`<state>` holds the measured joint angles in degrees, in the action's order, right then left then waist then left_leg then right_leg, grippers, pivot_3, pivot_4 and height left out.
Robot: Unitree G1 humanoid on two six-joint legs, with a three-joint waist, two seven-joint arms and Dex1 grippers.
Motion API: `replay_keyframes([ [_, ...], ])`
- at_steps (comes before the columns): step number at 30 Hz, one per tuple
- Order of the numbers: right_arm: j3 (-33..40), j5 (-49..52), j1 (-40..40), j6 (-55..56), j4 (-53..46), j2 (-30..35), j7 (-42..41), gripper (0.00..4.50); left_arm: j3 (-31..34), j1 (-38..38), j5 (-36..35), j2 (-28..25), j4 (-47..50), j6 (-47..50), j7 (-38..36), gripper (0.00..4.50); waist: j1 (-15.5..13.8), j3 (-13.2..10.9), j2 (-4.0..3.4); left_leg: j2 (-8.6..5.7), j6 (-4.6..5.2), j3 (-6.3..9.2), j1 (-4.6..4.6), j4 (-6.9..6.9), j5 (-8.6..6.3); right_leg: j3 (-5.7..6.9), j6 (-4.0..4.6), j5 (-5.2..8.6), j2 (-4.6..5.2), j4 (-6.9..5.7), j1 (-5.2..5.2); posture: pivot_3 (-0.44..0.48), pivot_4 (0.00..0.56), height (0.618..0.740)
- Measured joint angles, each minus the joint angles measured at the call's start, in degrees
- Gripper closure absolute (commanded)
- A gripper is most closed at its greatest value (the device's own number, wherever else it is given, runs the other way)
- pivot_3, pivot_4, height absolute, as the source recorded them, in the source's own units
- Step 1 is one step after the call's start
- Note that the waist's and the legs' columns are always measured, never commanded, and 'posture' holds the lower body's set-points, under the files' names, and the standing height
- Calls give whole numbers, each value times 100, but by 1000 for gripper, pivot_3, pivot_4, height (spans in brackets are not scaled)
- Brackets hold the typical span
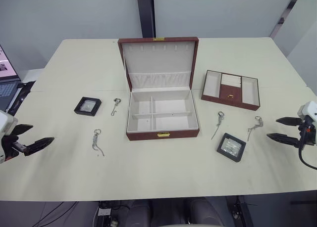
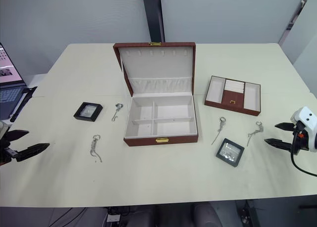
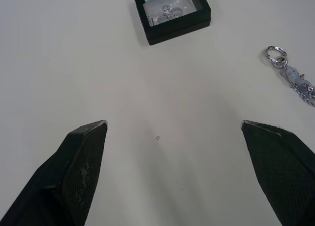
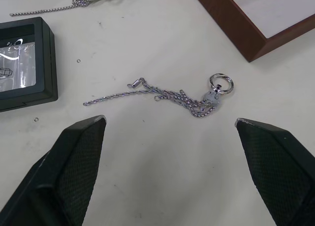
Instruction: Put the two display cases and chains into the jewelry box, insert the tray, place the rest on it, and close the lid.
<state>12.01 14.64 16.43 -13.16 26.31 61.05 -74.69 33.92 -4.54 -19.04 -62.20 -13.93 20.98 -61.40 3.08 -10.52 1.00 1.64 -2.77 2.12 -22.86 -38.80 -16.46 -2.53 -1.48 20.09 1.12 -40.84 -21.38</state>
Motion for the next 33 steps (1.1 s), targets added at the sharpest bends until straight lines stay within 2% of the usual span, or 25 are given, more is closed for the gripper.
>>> replay_keyframes([
  [6, 2, 98, 26, -100, -115, -24, -41, 31, -117, 71, 32, 0, -71, -133, -45, 0, 0, 0, -1, 0, 0, 0, 1, 0, 0, -1, 0, 0, 0, -1, 0, 0, 150, 740],
  [11, 40, 628, 90, -639, -1015, -251, -63, 31, -608, 478, 194, -17, -351, -344, -176, 0, 0, 0, -1, 2, 0, 2, 0, 0, 0, 2, 0, 0, -3, -2, 0, 0, 150, 740],
  [14, 17, 1213, 114, -1183, -2195, -586, 38, 31, -1202, 1057, 392, -43, -571, -570, -352, 0, -11, 0, -1, 0, -1, 7, -4, -1, 0, 5, 0, 0, -6, -2, 1, 0, 150, 740],
  [19, -298, 1885, 385, -1876, -3826, -1232, 609, 31, -2373, 2501, 1004, -65, -1463, -1161, -728, 0, -45, 0, 0, -4, -1, 11, -8, -5, 0, 11, 0, 0, -9, -2, -1, 0, 150, 740],
  [25, -603, 2290, 558, -2302, -4843, -1666, 1200, 31, -3261, 4005, 1661, 31, -2754, -1914, -1047, 0, -86, -1, 3, -7, 0, 14, -13, -9, 0, 15, 0, 0, -11, -3, -5, 0, 150, 740],
  [33, -776, 2513, 488, -2549, -5598, -1864, 1818, 31, -3963, 5262, 2346, 598, -4322, -2758, -1110, 0, -100, -1, 5, -8, 0, 17, -14, -12, 1, 18, 0, 0, -11, -4, -6, 0, 150, 740],
])
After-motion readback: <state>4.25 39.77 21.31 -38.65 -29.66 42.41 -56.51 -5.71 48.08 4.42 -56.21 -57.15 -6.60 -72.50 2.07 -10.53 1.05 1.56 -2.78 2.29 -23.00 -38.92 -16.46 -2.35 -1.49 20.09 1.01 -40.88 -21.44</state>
